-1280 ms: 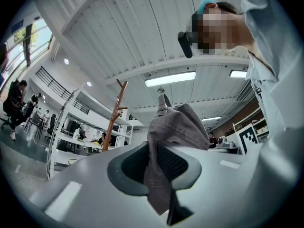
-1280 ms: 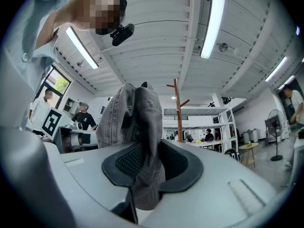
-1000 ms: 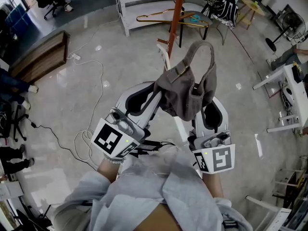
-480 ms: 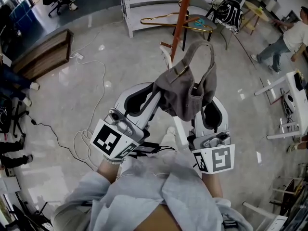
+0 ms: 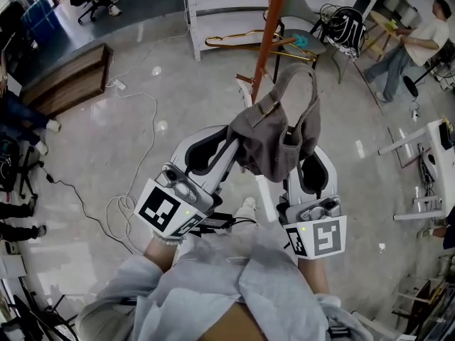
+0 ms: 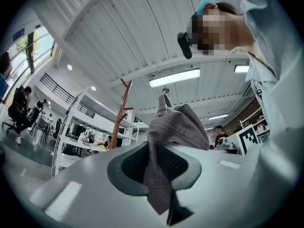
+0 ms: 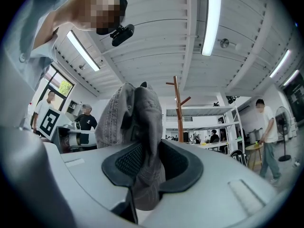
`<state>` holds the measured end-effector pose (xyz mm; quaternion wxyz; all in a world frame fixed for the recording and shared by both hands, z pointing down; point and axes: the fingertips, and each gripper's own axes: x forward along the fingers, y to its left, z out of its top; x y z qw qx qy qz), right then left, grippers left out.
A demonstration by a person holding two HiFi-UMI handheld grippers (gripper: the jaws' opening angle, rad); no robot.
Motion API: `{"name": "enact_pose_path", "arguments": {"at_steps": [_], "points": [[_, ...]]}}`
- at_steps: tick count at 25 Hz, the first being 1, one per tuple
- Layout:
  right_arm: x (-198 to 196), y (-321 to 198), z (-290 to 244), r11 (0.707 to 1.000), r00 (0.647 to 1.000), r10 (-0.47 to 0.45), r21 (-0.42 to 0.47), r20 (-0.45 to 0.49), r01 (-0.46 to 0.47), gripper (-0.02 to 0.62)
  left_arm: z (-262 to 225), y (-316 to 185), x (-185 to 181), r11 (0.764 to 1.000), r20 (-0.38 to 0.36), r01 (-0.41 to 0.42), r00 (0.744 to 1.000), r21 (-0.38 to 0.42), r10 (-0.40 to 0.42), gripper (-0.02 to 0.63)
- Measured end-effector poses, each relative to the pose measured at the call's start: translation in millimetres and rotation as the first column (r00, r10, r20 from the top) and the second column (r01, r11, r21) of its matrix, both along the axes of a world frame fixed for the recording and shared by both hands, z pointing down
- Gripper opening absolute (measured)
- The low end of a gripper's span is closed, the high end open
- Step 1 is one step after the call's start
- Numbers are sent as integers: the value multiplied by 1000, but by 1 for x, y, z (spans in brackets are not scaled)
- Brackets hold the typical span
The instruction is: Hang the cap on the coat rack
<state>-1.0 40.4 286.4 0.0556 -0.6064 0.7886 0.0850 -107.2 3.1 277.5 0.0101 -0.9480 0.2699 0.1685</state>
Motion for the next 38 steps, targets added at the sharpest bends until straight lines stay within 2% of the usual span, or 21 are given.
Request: {"name": "enact_pose_path", "arguments": {"at_steps": [7,12,20,38], "points": [[65,-61,-2,999,999,-35,-11,17,35,104,-4,-57,63,999,5,33,999,-8,-33,60],[94,-88,-7,998,998,-67,-9,22,67,104,-9,-81,91,998,10,64,998,-8,-64,60],[165,-145,-6,992,992,-120,-19,34,121,104,-8,-131,161,992,21,122,992,-21,-121,60],[167,-151,-9,986,986,-164,-11,34,165,104,-12,-133,162,985,22,171,985,-13,-171,60]]}}
